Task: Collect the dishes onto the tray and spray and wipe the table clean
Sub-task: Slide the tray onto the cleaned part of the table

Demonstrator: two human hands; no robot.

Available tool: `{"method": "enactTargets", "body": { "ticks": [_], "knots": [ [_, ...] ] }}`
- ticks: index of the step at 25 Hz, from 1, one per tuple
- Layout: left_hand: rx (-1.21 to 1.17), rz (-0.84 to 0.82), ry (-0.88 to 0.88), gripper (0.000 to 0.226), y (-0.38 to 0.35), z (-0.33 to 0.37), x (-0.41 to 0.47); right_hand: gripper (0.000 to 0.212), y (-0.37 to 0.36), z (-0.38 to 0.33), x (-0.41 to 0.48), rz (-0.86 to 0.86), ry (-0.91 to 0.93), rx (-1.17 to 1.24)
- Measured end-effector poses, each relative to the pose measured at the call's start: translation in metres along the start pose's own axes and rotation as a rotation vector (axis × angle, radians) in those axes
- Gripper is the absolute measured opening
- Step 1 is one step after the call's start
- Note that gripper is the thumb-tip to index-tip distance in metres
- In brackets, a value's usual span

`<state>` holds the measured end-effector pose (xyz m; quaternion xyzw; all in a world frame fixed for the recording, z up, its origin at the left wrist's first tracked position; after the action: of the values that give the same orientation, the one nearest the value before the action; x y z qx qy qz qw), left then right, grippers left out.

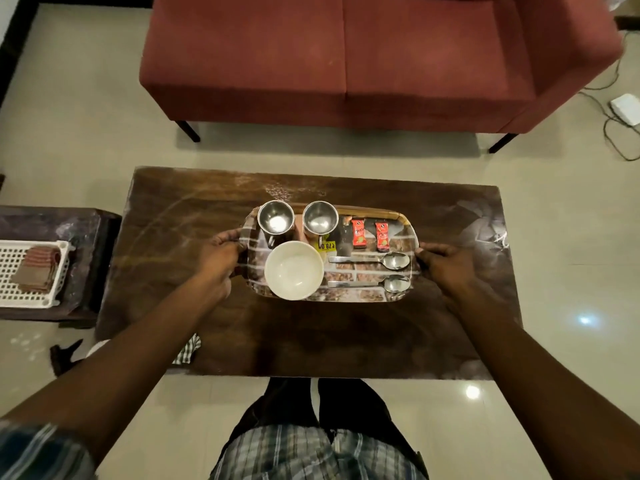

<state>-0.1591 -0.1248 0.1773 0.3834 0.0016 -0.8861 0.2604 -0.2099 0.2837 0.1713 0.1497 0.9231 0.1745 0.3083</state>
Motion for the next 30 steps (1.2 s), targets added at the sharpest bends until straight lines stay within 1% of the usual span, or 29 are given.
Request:
{"method": "enactTargets", "body": {
  "ticks": [4, 6, 9, 12, 17, 22, 27, 30],
  "knots": [
    [0.036, 0.027, -0.004, 0.032, -0.021, -0.019, 0.037, 0.012, -0.025, 0.022, 0.045, -0.005, -0.039, -0.026],
    [0.060, 0.030, 0.010, 0.032, -0.030, -0.034, 0.059, 0.011, -0.036, 0.037, 0.067, -0.018, -0.070, -0.036],
    [0.082, 0.032, 0.052, 0.030, -0.045, -0.058, 0.093, 0.014, -0.049, 0.063, 0.100, -0.015, -0.116, -0.069],
    [0.097, 0.041, 0.074, 0.030, -0.059, -0.079, 0.120, 0.011, -0.061, 0.080, 0.122, -0.007, -0.135, -0.082],
    [0.133, 0.048, 0.085, 0.032, -0.078, -0.110, 0.163, 0.011, -0.079, 0.112, 0.153, 0.015, -0.181, -0.124],
    [0.174, 0.050, 0.082, 0.034, -0.090, -0.125, 0.187, 0.012, -0.088, 0.137, 0.171, 0.046, -0.214, -0.183],
    [0.176, 0.053, 0.097, 0.035, -0.099, -0.136, 0.195, 0.014, -0.089, 0.144, 0.182, 0.046, -0.235, -0.222],
    [0.174, 0.072, 0.065, 0.037, -0.102, -0.137, 0.195, 0.017, -0.089, 0.149, 0.184, 0.054, -0.230, -0.211]
  ]
}}
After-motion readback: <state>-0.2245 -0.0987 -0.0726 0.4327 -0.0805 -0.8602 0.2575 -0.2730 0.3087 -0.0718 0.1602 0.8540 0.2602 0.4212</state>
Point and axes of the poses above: each hand's wrist, its own x-axis towards the middle knuckle, its own y-axis out of the back of the hand, z = x × y, the point moved 2 cm from there along x, towards the middle knuckle, and after that the axes turned 3 degrees about z, right-handed, at the moved point
